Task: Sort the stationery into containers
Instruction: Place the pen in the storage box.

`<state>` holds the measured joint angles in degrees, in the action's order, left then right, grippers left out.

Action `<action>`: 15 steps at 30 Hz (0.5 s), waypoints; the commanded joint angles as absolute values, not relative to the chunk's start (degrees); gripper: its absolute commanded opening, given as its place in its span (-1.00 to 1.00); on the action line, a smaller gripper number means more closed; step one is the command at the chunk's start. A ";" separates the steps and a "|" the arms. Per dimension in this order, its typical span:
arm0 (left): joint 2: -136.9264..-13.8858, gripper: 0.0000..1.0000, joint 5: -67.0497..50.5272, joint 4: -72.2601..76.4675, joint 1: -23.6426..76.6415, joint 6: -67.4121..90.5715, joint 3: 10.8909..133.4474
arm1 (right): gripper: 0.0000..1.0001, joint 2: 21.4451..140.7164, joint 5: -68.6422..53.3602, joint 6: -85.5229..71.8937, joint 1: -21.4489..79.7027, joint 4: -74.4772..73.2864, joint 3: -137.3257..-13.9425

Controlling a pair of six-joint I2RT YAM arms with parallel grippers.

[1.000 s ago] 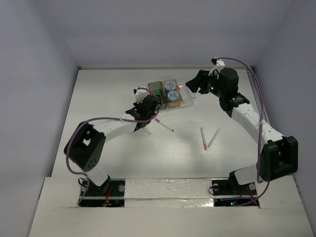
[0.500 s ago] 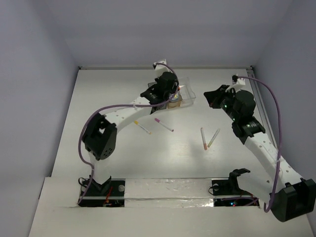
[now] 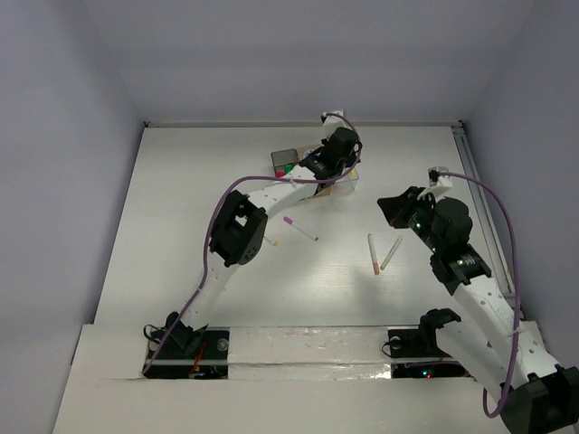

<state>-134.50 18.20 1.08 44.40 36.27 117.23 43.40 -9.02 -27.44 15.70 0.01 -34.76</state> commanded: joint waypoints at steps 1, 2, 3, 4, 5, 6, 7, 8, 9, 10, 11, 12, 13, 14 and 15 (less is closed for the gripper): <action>-135.78 -1.00 19.07 1.49 44.56 36.64 124.26 | -0.75 42.36 -11.16 -27.42 15.38 1.75 -33.67; -136.31 -1.00 19.16 1.67 44.56 36.65 124.28 | -0.75 42.36 -11.16 -27.42 15.38 1.84 -33.66; -136.67 -1.00 19.42 1.84 44.56 37.09 125.06 | -0.75 42.45 -11.42 -27.42 15.38 1.85 -33.58; -137.19 -1.00 20.03 2.02 44.56 37.26 125.07 | -0.75 42.19 -11.43 -27.42 15.38 1.93 -33.49; -137.28 -1.00 20.30 2.80 44.56 37.44 124.98 | -0.74 42.10 -11.43 -27.25 15.38 2.02 -33.31; -137.29 -1.00 20.48 3.07 44.56 37.79 124.72 | -0.73 41.84 -11.25 -27.25 15.38 2.11 -33.05; -137.55 -1.00 20.74 3.34 44.56 37.97 124.54 | -0.73 41.66 -11.16 -27.25 15.38 2.02 -32.96; -137.72 -1.00 20.92 3.60 43.95 38.06 124.54 | -0.73 41.23 -11.08 -27.25 15.38 2.11 -32.78; -137.81 -1.00 21.00 3.69 43.95 38.23 124.54 | -0.73 40.96 -10.99 -27.25 15.38 2.20 -32.70; -138.07 -1.00 21.27 3.69 43.95 38.41 124.45 | -0.73 40.78 -10.99 -27.16 15.38 2.11 -32.61; -138.16 -1.00 21.36 3.69 43.34 38.58 124.37 | -0.72 40.61 -10.90 -27.16 15.38 2.20 -32.43; -138.16 -1.00 21.44 3.69 43.33 38.67 123.84 | -0.72 40.61 -10.99 -27.25 15.38 2.28 -32.34; -137.99 -1.00 21.88 3.69 43.33 38.85 123.49 | -0.71 40.69 -10.99 -27.25 15.38 2.46 -32.17; -137.73 -1.00 22.06 4.21 43.33 38.93 122.88 | -0.72 40.78 -10.90 -27.25 15.38 2.55 -32.08; -137.55 -1.00 22.15 4.48 42.81 39.11 121.48 | -0.71 40.96 -10.99 -27.33 15.38 2.64 -32.08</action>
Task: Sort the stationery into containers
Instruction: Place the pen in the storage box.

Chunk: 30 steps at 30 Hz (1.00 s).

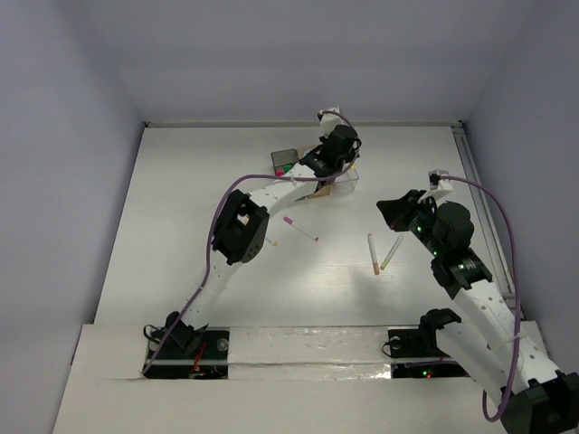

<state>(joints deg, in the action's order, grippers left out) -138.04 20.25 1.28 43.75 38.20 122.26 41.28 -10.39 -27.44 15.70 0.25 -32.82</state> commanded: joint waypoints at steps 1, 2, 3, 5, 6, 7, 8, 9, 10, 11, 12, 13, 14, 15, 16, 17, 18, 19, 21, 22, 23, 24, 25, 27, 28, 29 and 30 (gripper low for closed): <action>-137.11 -1.00 22.41 4.74 42.80 39.29 120.86 | -0.71 41.04 -10.99 -27.33 15.38 2.72 -32.08; -137.02 -1.00 22.41 5.18 42.80 39.29 120.24 | -0.71 41.13 -11.07 -27.42 15.38 2.72 -32.08; -137.02 -1.00 22.50 5.19 42.80 39.37 119.45 | -0.71 41.13 -11.16 -27.42 15.38 2.81 -31.99; -137.28 -1.00 22.76 5.45 42.80 39.37 118.92 | -0.71 41.22 -11.16 -27.51 15.38 3.25 -31.82; -137.37 -1.00 22.76 5.62 42.28 39.37 118.48 | -0.70 41.39 -11.34 -27.60 15.38 3.43 -31.82; -137.55 -1.00 22.94 5.80 42.28 39.55 118.30 | -0.70 41.92 -11.51 -27.51 15.38 3.60 -31.82; -137.90 -1.00 23.03 5.89 42.28 39.64 118.13 | -0.70 42.27 -11.77 -27.60 15.38 3.69 -31.90; -138.16 -1.00 22.94 6.15 41.67 39.81 118.13 | -0.69 42.62 -12.13 -27.60 15.38 3.60 -31.99; -138.43 -1.00 22.85 6.07 41.66 39.90 118.30 | -0.69 42.89 -12.13 -27.68 15.38 3.78 -31.99; -138.51 -1.00 22.85 6.06 41.66 39.99 118.21 | -0.68 42.98 -12.04 -27.60 15.38 3.78 -31.91; -138.52 -0.99 22.76 6.15 41.66 40.08 118.04 | -0.67 42.98 -11.95 -27.60 15.38 3.95 -31.90; -138.43 -0.94 22.68 6.33 41.66 39.90 117.78 | -0.65 43.07 -11.78 -27.60 15.38 3.96 -31.90; -138.17 -0.87 22.59 6.68 41.66 39.64 117.60 | -0.61 43.15 -11.78 -27.51 15.38 3.96 -31.90; -137.99 -0.76 22.50 7.03 41.66 39.29 117.08 | -0.50 43.24 -11.78 -27.51 15.38 4.13 -31.82; -137.55 -0.71 22.41 7.29 41.66 38.77 116.72 | -0.46 43.50 -11.78 -27.51 15.38 4.13 -31.90; -137.37 -0.66 22.41 7.64 41.66 38.59 116.37 | -0.43 43.94 -11.86 -27.60 15.38 4.30 -31.90; -137.20 -0.61 22.33 7.65 41.66 38.50 115.93 | -0.42 44.03 -11.95 -27.60 15.38 4.39 -31.90; -137.02 -0.60 22.32 7.65 41.14 38.58 115.75 | -0.41 44.21 -11.95 -27.68 15.38 4.57 -32.08; -137.02 -0.60 21.98 7.65 41.13 38.58 115.32 | -0.40 44.65 -12.04 -27.60 15.38 4.66 -32.08; -136.93 -0.59 21.62 7.65 41.13 38.67 115.23 | -0.40 44.65 -11.87 -27.60 15.38 4.66 -32.08; -136.85 -0.57 21.53 7.65 41.13 38.67 115.14 | -0.39 44.74 -11.78 -27.60 15.38 4.75 -32.08; -136.76 -0.52 21.53 7.73 41.13 38.67 114.88 | -0.36 44.74 -11.52 -27.42 15.38 4.75 -31.91; -136.50 -0.49 21.53 7.73 41.13 38.50 114.70 | -0.35 45.00 -11.43 -27.42 15.38 4.75 -31.90; -135.53 -0.42 21.36 8.08 40.61 37.89 114.09 | -0.32 45.44 -11.34 -27.25 15.38 4.92 -31.64; -134.83 -0.41 21.27 8.43 40.61 37.45 113.65 | -0.32 46.22 -11.69 -27.16 15.38 5.10 -31.47; -132.82 -0.38 20.57 9.22 40.61 36.75 112.86 | -0.32 46.75 -12.12 -27.07 15.38 5.53 -31.29; -131.58 -0.33 19.87 11.75 40.61 34.39 110.94 | -0.31 47.54 -12.65 -26.81 15.38 5.62 -31.55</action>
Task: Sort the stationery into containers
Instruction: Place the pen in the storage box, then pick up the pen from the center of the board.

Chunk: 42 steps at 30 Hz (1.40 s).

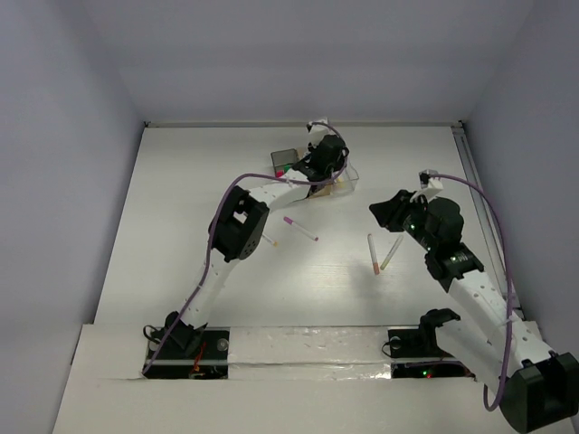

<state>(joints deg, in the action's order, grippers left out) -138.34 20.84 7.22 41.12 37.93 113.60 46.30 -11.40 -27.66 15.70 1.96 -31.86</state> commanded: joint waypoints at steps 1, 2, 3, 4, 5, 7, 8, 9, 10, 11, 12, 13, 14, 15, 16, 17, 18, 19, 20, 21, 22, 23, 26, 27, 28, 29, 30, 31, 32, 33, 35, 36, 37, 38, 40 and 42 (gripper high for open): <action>-128.79 -0.31 19.25 13.08 40.61 32.97 110.05 | -0.31 48.59 -14.31 -26.72 15.38 5.71 -31.73; -127.28 -0.27 18.20 14.31 40.61 31.57 109.26 | -0.31 51.04 -15.37 -26.63 15.38 6.15 -31.99; -125.87 -0.23 17.58 15.81 40.61 30.16 107.68 | -0.31 52.37 -16.34 -26.46 15.38 6.41 -32.25; -122.38 -0.22 16.71 16.43 40.61 27.88 106.71 | -0.31 53.77 -18.61 -26.28 15.38 6.68 -32.86; -120.34 -0.20 16.26 18.09 40.61 26.82 105.39 | -0.31 56.31 -19.85 -25.93 15.38 6.85 -33.22; -116.04 -0.13 15.30 20.38 40.61 24.71 99.60 | -0.33 58.35 -22.31 -25.49 16.25 6.94 -34.27; -111.14 -0.08 14.68 23.00 40.61 24.26 94.36 | -0.33 59.93 -22.41 -24.79 17.65 6.94 -34.63; -108.74 -0.06 14.50 24.51 40.61 24.08 91.17 | -0.33 60.72 -22.41 -24.35 18.62 6.77 -35.06; -106.11 -0.03 14.41 25.74 40.61 24.08 88.18 | -0.33 61.43 -21.98 -23.82 19.59 6.51 -35.59; -100.95 0.01 13.80 27.06 40.61 24.00 84.94 | -0.33 62.13 -21.62 -23.30 20.82 5.81 -36.81; -98.55 0.06 13.45 28.72 40.61 23.82 82.21 | -0.33 63.01 -21.27 -22.25 22.05 5.37 -37.61; -96.00 0.13 13.27 29.00 40.61 23.56 76.78 | -0.31 65.28 -20.75 -21.80 24.84 5.10 -38.40; -91.19 0.15 13.45 29.26 40.61 22.77 74.21 | -0.29 66.69 -20.48 -21.45 26.53 4.40 -40.24; -88.79 0.22 13.71 29.35 41.13 22.50 69.22 | -0.23 68.19 -19.96 -20.66 28.37 4.22 -41.30; -83.90 0.24 14.49 29.44 41.13 22.15 66.65 | -0.18 71.34 -18.39 -20.48 32.04 4.13 -42.27; -81.24 0.28 15.89 29.53 41.13 21.97 63.84 | -0.15 73.11 -17.76 -20.22 33.73 3.96 -43.32; -78.86 0.30 16.69 29.88 41.13 22.23 58.41 | -0.09 74.95 -17.32 -19.78 35.32 3.52 -45.94; -76.14 0.32 18.09 30.06 41.13 22.41 55.84 | -0.07 76.80 -16.27 -19.60 36.81 3.17 -47.27; -70.89 0.35 20.63 30.23 41.13 22.59 53.20 | -0.05 80.38 -15.74 -19.34 39.26 2.64 -48.59; -68.32 0.42 21.87 29.89 41.13 22.76 49.26 | -0.02 82.16 -15.47 -19.07 40.51 2.29 -51.30; -65.68 0.46 23.36 29.53 41.13 22.76 47.74 | 0.04 84.00 -15.03 -18.72 41.56 1.94 -52.81; -60.69 0.51 25.90 29.10 41.13 22.68 46.33 | 0.06 87.94 -14.77 -18.55 43.40 0.98 -54.39; -51.72 0.70 28.20 28.21 41.13 22.76 41.06 | 0.13 96.20 -12.58 -17.14 47.00 -2.61 -62.21; -49.85 0.74 28.47 27.69 41.13 22.85 38.61 | 0.16 98.07 -11.35 -15.66 47.72 -3.59 -64.40; -47.83 0.76 28.74 27.42 41.13 22.85 37.54 | 0.18 100.00 -9.51 -14.77 48.33 -4.73 -68.69; -44.16 0.77 29.52 26.38 41.13 22.76 35.62 | 0.21 103.67 -9.23 -13.29 48.86 -6.49 -70.73; -42.29 0.78 29.97 25.85 41.13 23.02 34.55 | 0.21 105.45 -8.97 -12.84 48.87 -7.20 -72.58; -40.27 0.80 30.67 25.49 41.13 23.29 33.50 | 0.21 107.12 -8.88 -12.57 48.87 -8.16 -74.60; -36.25 0.82 31.98 25.40 41.13 23.73 32.27 | 0.21 108.88 -8.88 -12.31 48.87 -9.65 -78.19; -34.21 0.86 32.60 25.92 41.13 23.82 30.08 | 0.21 112.03 -8.96 -11.70 49.48 -10.28 -79.88; -28.34 0.90 35.22 26.98 41.13 23.64 28.05 | 0.21 115.30 -8.44 -11.08 50.18 -13.25 -85.22; -26.73 0.92 36.11 27.24 41.74 23.64 27.25 | 0.21 116.79 -7.74 -10.29 50.71 -14.32 -87.17; -25.15 0.96 37.25 27.33 41.75 23.73 25.85 | 0.21 119.68 -6.17 -9.85 51.67 -15.37 -89.01; -22.53 0.96 38.66 27.25 41.75 23.90 25.32 | 0.20 121.19 -5.02 -9.50 52.20 -17.90 -91.12; -20.66 0.98 39.81 27.77 43.23 23.47 23.92 | 0.19 124.09 -0.56 -8.09 53.43 -20.55 -97.36; -19.25 0.98 42.00 27.95 44.29 23.12 23.38 | 0.19 128.22 2.62 -6.60 54.75 -23.89 -100.97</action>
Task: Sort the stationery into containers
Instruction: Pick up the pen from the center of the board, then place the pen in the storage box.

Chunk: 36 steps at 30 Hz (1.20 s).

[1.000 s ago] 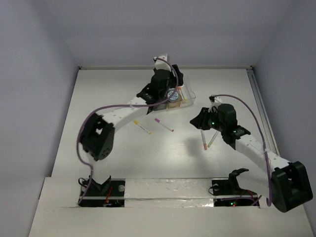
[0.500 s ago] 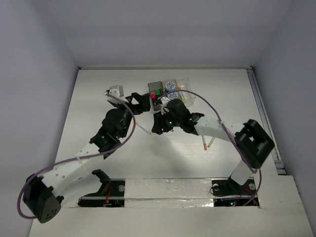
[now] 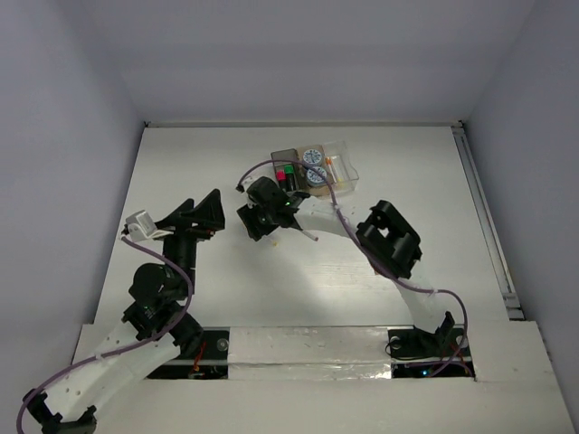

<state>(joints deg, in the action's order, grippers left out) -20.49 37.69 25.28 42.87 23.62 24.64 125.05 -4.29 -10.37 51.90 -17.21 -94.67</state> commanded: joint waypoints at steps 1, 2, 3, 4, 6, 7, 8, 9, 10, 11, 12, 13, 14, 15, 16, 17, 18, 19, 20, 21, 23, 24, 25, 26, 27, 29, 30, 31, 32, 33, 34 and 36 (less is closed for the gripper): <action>-19.16 0.98 42.62 27.95 44.82 22.51 23.47 | 0.17 129.54 5.51 -6.24 54.76 -25.04 -104.21; -19.07 0.98 43.50 27.95 45.69 22.15 23.55 | 0.15 131.90 7.02 -5.89 55.54 -27.14 -105.63; -19.16 0.98 43.77 27.78 45.70 21.89 23.64 | 0.14 132.88 8.25 -5.11 56.24 -28.03 -106.69; -19.33 0.98 43.94 27.69 46.31 21.71 23.82 | 0.08 133.59 10.26 -4.75 56.25 -28.65 -107.92; -19.25 0.98 44.03 27.77 46.32 21.62 23.91 | -0.09 134.91 11.25 -4.13 56.95 -29.44 -108.10; -19.42 0.98 44.12 27.86 46.32 21.62 23.91 | -0.30 135.09 12.03 -4.13 57.56 -29.53 -107.93; -19.34 0.98 44.21 27.69 46.32 21.62 23.91 | -0.50 135.17 12.21 -4.13 57.57 -29.44 -107.49; -19.34 0.98 44.12 27.69 46.32 21.62 24.08 | -0.75 135.18 12.30 -4.57 57.57 -29.36 -107.32; -19.16 0.98 44.12 27.69 46.32 21.62 24.00 | -0.84 134.91 12.74 -4.83 57.57 -29.09 -107.05; -19.07 0.98 44.30 27.60 46.32 21.71 23.99 | -0.92 134.48 12.92 -5.09 57.57 -27.87 -106.44; -18.90 0.98 44.38 27.60 46.32 21.80 23.91 | -0.98 133.86 13.01 -5.88 57.57 -26.82 -105.83; -18.90 0.98 44.47 27.68 46.32 21.80 23.82 | -1.00 132.03 13.01 -6.06 57.57 -25.33 -105.30; -18.72 0.98 44.65 27.60 46.32 21.80 23.82 | -1.00 131.05 13.01 -6.33 57.57 -22.53 -104.68; -18.63 0.98 44.65 27.60 46.32 21.80 23.82 | -1.00 129.83 13.09 -6.68 57.57 -21.02 -103.55; -18.63 0.98 44.82 27.60 46.84 21.80 23.73 | -1.00 127.12 13.27 -6.77 57.57 -19.35 -103.01; -18.63 0.98 44.91 27.60 46.85 21.88 23.73 | -1.00 125.61 13.10 -7.03 56.79 -16.81 -102.57; -18.72 0.98 44.83 27.68 46.85 21.88 23.64 | -1.00 124.03 12.75 -7.81 56.08 -15.57 -101.52; -18.98 0.98 44.74 27.77 46.85 21.88 23.64 | -1.00 122.19 11.87 -8.17 55.29 -14.16 -100.56; -19.42 0.98 44.48 27.77 46.85 21.88 23.64 | -1.00 118.25 11.34 -8.43 53.02 -11.37 -99.42; -19.77 0.98 44.12 27.95 46.85 21.88 23.64 | -1.00 116.21 11.08 -8.79 51.61 -10.38 -98.36; -21.08 0.98 42.20 28.91 46.85 21.36 23.73 | -1.00 111.04 10.38 -8.70 46.09 -9.15 -95.90; -21.70 0.98 41.67 29.18 46.85 21.18 23.73 | -1.00 109.70 9.59 -9.14 43.88 -9.49 -95.54; -22.32 0.98 41.05 29.44 46.85 21.09 23.90 | -1.00 108.64 8.80 -9.31 41.77 -9.67 -94.58; -23.89 0.98 39.91 29.62 46.85 21.09 24.08 | -1.00 107.68 6.61 -9.49 39.57 -8.88 -93.79; -24.86 0.98 39.29 29.79 46.85 21.18 24.26 | -1.00 106.53 5.37 -10.19 35.29 -8.79 -93.34; -28.19 0.98 37.80 30.06 46.85 21.62 25.22 | -1.00 106.35 2.21 -10.81 31.40 -8.88 -93.25; -29.43 0.98 37.36 30.06 46.85 21.88 25.49 | -1.00 106.61 1.50 -10.81 29.64 -9.14 -93.69; -30.66 0.98 36.92 29.97 46.85 22.06 26.36 | -1.00 107.48 1.15 -10.38 26.83 -9.49 -94.39; -33.11 0.98 35.61 29.80 46.85 22.23 26.89 | -1.00 108.36 0.45 -10.20 25.50 -11.06 -95.35; -34.35 0.98 34.81 29.53 46.85 22.93 27.33 | -1.00 109.50 -0.17 -10.02 24.18 -12.12 -98.41; -35.67 0.97 33.76 29.27 46.85 23.37 28.38 | -1.00 111.95 -2.00 -9.76 22.08 -12.91 -99.83; -39.89 0.96 29.46 29.18 46.85 24.86 29.44 | -1.00 114.68 -2.63 -8.88 20.31 -14.93 -104.38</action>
<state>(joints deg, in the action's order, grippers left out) -36.64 35.51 27.14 46.52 23.09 25.58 110.26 2.33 -9.87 20.34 -11.07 -99.04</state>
